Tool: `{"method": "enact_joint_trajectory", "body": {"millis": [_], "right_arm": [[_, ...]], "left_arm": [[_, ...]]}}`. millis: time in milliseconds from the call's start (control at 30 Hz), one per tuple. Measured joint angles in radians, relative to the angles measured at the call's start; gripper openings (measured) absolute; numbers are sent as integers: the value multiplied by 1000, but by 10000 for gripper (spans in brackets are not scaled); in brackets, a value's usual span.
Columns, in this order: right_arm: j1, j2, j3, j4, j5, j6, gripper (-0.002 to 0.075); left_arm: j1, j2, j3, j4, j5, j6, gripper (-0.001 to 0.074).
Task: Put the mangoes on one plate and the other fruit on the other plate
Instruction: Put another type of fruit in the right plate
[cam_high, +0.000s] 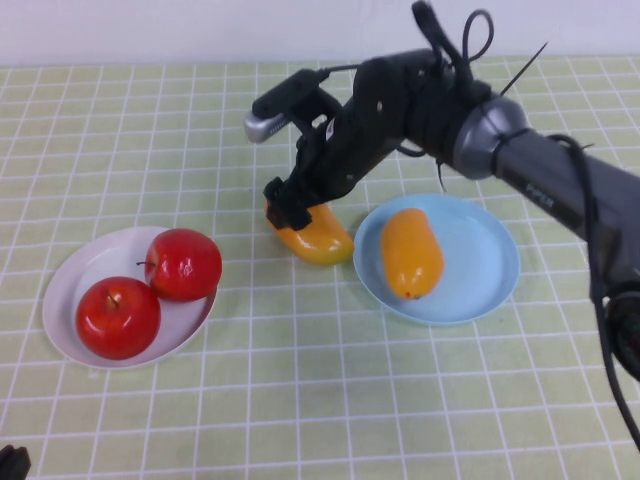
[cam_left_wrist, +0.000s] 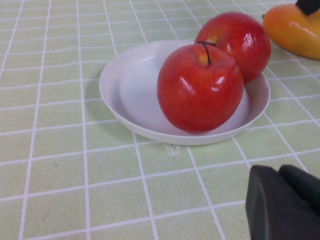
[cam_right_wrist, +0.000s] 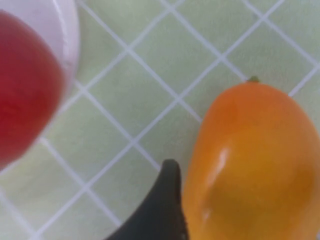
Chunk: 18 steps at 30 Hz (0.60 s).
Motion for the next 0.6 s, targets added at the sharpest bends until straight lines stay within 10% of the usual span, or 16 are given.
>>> {"method": "enact_joint_trajectory", "body": {"millis": [600], "right_arm": [[0,102,0,-28,-30,-2,569]], "left_arm": [[0,0,0,0,0,0,4]]}}
